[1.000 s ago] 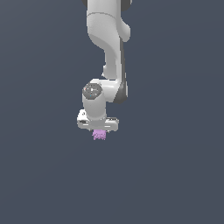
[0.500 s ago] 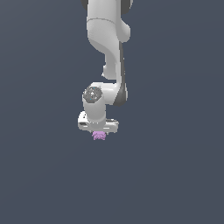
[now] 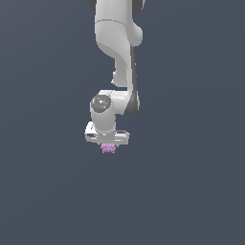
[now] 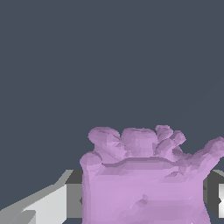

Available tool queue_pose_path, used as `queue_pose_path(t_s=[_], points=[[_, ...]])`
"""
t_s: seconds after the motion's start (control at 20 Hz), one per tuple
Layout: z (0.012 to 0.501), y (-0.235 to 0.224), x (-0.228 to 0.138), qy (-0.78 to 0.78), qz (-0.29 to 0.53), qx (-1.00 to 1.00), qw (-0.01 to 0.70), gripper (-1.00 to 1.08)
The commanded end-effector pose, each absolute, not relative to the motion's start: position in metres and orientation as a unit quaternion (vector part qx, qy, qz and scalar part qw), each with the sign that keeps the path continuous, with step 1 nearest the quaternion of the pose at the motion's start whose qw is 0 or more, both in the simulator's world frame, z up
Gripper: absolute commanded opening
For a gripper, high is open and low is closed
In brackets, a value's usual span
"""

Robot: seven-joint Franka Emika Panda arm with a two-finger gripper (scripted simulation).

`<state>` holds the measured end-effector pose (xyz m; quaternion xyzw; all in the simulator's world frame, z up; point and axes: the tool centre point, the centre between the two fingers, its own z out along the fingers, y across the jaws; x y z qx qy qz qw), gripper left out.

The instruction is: Pick up the object and move it to a goal position.

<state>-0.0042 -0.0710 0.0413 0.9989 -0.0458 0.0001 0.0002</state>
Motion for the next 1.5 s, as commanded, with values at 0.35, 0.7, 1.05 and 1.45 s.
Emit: queue_pose_path(t_s=[0.35,0.7,1.05,1.45], points=[[0.071,-0.077,-0.010,-0.046,0.000,0.999,0.000,-1.00],[0.125,-0.087,-0.021,-0.046,0.000,0.999,0.000,-1.00],[0.202,-0.102,-0.036,-0.046,0.000,0.999,0.000,-1.00],[0.297,-0.121,-0.054,-0.046,0.000,0.999,0.000,-1.00]])
